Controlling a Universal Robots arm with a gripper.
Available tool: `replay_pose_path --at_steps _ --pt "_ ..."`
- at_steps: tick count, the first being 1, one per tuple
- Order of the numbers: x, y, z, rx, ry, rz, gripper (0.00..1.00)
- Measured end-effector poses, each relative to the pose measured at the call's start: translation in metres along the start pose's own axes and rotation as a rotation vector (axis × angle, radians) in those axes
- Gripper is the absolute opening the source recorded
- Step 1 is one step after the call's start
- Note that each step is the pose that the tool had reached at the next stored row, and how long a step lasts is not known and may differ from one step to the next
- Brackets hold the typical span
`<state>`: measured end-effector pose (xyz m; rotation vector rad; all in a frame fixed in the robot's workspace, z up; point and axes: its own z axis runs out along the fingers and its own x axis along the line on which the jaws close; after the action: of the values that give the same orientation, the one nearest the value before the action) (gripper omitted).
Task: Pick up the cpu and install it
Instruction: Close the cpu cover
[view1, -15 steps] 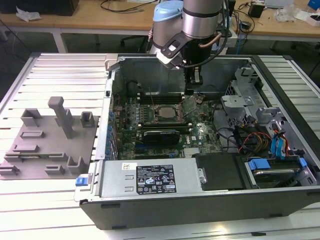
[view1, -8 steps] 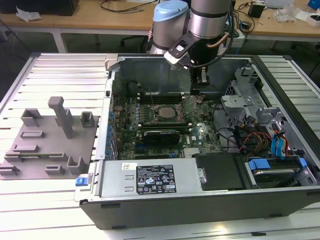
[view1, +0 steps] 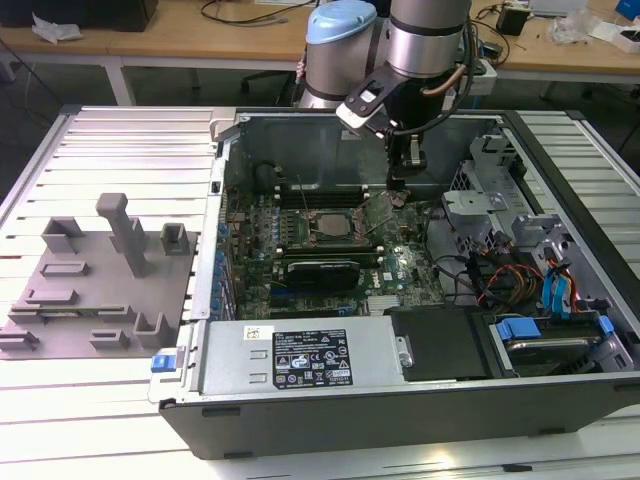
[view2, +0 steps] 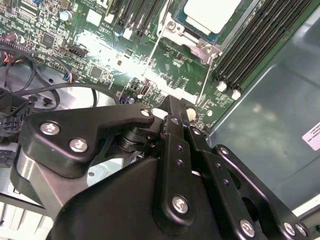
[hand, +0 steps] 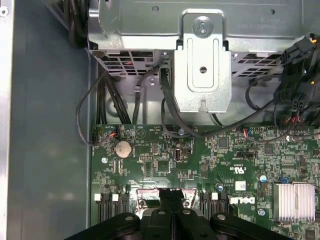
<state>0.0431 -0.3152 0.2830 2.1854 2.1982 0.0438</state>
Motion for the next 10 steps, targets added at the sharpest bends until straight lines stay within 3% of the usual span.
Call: replay_pose_path --at_steps 7,10 --pt "0.0 0.0091 0.0048 0.004 0.0001 0.0 0.11" --pt "0.0 0.0162 0.0123 0.0087 0.0001 0.0 0.11"
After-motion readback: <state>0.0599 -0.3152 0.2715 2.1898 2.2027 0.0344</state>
